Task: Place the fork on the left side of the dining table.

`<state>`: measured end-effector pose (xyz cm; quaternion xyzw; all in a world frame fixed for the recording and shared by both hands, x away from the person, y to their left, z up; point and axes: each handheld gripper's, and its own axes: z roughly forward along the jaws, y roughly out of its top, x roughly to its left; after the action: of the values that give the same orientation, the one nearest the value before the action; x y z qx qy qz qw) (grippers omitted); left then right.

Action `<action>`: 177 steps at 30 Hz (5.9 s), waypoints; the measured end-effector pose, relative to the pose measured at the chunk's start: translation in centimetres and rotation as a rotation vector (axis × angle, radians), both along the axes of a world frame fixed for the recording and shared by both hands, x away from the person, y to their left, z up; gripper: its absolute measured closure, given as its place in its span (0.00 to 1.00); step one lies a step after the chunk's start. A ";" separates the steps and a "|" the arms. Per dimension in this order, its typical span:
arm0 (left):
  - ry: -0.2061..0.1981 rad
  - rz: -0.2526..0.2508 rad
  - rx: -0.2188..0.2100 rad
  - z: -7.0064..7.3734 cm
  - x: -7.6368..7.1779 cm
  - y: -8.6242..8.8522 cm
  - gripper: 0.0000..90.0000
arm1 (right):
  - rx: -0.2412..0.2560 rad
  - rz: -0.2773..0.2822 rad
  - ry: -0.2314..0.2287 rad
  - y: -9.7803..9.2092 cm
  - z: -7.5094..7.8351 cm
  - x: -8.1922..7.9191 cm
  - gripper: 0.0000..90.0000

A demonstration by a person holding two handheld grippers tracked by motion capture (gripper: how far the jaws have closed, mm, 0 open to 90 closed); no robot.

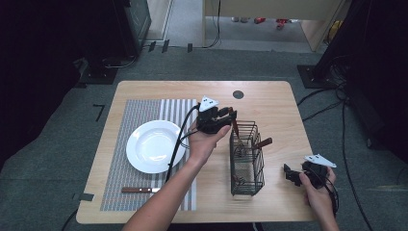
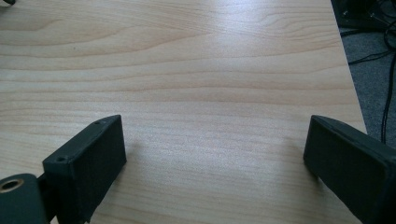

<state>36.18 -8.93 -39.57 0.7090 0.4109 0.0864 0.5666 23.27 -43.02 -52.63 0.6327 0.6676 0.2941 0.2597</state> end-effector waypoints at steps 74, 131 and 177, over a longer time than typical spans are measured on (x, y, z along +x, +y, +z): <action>-0.156 0.176 -0.391 5.9 1.1 16.4 0.92 | 0.002 -0.009 0.010 0.0 0.0 0.4 0.03; 0.127 0.681 -0.642 -9.5 10.0 25.5 0.91 | 0.001 -0.007 0.010 0.0 0.0 0.4 0.03; 0.459 0.718 -0.110 -10.9 13.1 25.5 0.16 | 0.001 -0.008 0.010 0.0 0.0 0.3 0.03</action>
<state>49.29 16.60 -50.44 0.4903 0.7510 0.0962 0.4316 23.55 -42.98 -52.65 0.6369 0.6664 0.2902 0.2570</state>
